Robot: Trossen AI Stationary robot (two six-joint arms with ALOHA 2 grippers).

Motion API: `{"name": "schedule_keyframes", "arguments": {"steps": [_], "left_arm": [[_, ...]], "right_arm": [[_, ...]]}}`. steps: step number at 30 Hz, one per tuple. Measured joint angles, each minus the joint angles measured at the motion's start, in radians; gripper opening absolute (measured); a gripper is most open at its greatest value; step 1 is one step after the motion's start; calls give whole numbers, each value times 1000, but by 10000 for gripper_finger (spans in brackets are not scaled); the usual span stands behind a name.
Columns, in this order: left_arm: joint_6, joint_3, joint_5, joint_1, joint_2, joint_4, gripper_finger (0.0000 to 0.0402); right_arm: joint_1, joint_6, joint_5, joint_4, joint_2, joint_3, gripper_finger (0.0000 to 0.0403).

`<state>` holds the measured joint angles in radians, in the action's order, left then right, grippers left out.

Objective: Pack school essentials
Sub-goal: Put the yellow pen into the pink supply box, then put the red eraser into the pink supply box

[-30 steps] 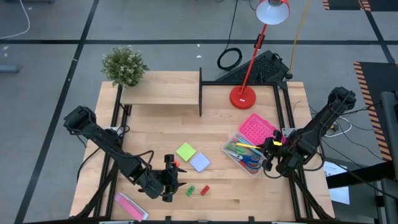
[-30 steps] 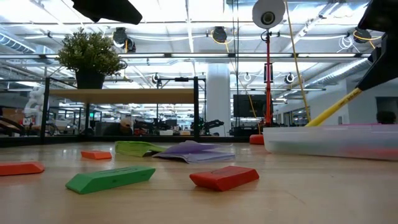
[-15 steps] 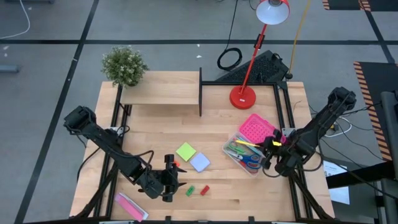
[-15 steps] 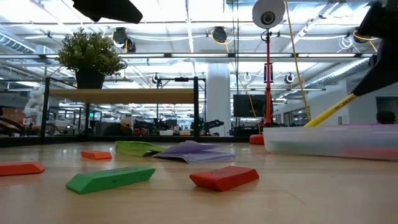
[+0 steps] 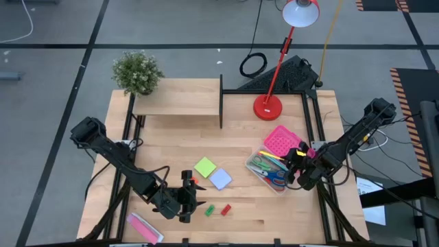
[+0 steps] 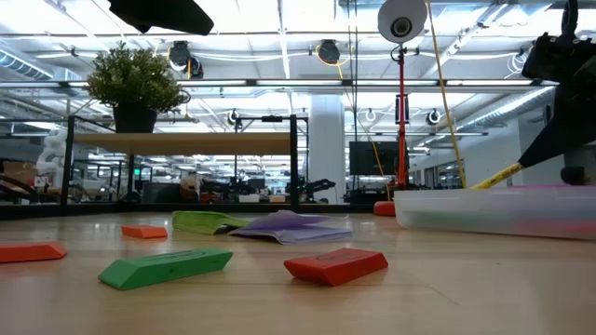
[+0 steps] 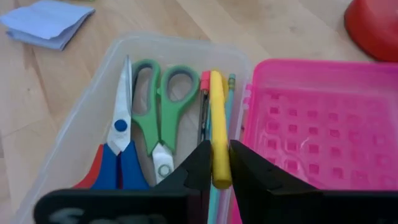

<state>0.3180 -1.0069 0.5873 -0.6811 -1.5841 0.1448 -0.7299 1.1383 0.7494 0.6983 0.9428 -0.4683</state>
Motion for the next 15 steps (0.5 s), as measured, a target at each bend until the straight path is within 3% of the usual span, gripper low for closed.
{"name": "schedule_keyframes", "arguments": {"steps": [15], "left_arm": [[19, 0, -33, 0, 0, 6, 214]], "right_arm": [[3, -42, -9, -78, -18, -12, 172]]}}
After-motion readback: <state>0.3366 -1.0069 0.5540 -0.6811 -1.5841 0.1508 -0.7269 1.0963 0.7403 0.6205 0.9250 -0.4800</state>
